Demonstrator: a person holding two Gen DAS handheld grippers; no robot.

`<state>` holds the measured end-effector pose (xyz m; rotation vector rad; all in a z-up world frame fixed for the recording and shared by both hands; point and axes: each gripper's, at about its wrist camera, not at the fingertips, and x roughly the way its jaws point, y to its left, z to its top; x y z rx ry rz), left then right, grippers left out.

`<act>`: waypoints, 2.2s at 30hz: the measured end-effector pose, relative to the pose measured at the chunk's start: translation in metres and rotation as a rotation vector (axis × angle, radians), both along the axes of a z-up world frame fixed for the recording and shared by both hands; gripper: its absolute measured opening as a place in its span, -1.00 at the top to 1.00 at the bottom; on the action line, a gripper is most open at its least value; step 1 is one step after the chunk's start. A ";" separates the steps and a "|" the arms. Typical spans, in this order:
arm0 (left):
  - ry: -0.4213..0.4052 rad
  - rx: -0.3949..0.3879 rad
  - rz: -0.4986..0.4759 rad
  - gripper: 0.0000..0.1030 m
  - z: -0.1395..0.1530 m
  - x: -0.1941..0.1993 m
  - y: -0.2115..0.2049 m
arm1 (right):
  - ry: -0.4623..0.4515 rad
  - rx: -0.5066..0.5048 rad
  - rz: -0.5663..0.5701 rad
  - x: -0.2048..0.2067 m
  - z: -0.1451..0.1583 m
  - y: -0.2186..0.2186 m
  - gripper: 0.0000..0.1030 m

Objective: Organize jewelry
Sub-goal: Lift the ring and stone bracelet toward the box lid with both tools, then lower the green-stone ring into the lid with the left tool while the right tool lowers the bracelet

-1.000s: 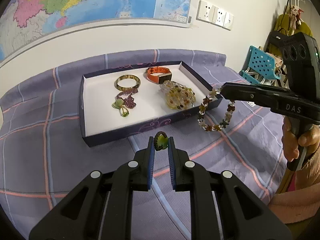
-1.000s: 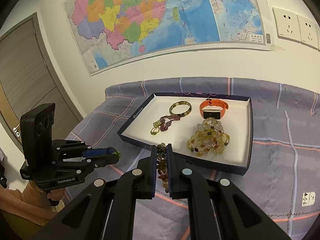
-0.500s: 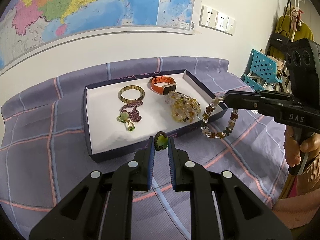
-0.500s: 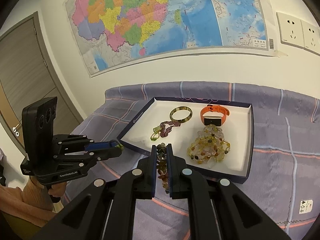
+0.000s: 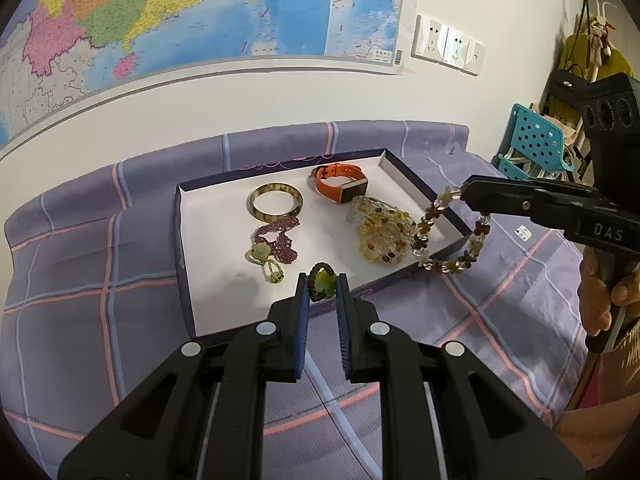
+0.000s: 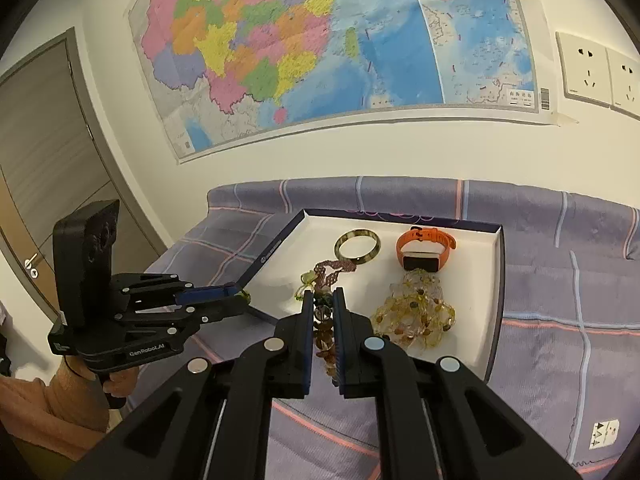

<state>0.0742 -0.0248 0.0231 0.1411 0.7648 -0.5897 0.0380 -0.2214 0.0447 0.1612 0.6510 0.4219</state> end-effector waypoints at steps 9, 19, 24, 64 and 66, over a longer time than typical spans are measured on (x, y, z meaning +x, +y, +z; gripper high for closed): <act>0.000 0.006 0.014 0.73 -0.002 0.010 -0.003 | 0.004 0.002 -0.007 0.009 0.000 -0.003 0.85; 0.000 0.013 0.027 0.73 -0.002 0.023 -0.004 | 0.008 0.006 -0.002 0.022 0.000 -0.005 0.85; 0.000 0.016 0.036 0.73 -0.003 0.031 -0.004 | 0.011 0.008 0.004 0.029 0.000 -0.003 0.85; 0.032 0.025 0.041 0.73 -0.013 0.053 -0.015 | 0.039 0.013 -0.017 0.049 -0.014 -0.008 0.85; 0.032 0.027 0.042 0.73 -0.014 0.053 -0.016 | 0.041 0.013 -0.018 0.050 -0.014 -0.008 0.85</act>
